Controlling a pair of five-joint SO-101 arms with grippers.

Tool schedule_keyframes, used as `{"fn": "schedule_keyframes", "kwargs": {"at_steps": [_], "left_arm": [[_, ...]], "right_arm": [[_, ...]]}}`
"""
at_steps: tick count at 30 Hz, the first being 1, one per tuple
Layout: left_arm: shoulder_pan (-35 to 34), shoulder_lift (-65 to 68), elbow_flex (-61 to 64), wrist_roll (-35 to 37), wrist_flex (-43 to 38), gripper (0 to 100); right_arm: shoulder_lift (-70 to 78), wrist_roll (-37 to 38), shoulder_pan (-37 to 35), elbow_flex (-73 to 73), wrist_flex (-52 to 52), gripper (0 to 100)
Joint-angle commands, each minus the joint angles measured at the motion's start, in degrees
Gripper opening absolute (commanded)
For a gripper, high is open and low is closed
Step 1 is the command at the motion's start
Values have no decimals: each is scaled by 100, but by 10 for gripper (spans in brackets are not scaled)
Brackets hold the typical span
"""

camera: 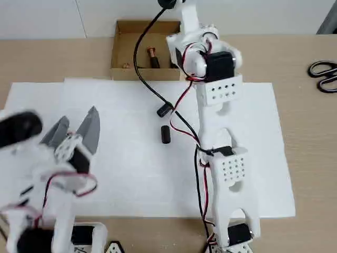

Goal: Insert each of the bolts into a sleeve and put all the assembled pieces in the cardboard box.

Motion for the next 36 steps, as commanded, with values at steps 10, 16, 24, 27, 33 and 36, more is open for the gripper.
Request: {"fn": "schedule_keyframes", "kwargs": {"at_steps": [10,16,24,27,33,36], "left_arm": [[-26,-1257,927,0,-26,218],[-18,-1037,1138,0,-26,219],[9,-185,1147,-88,18,220],[-9,264,1130,-290,18,220],[9,897,1024,-519,167,220],[9,1187,690,-536,510,221]], "right_arm": [[-1516,26,189,-123,549,255],[-2334,9,171,2031,558,255],[-4198,-712,-171,5705,418,255],[-4462,-1178,-523,6321,382,255],[-4224,-1538,-796,6980,251,255],[-3960,-1547,-787,7130,242,255]]}}
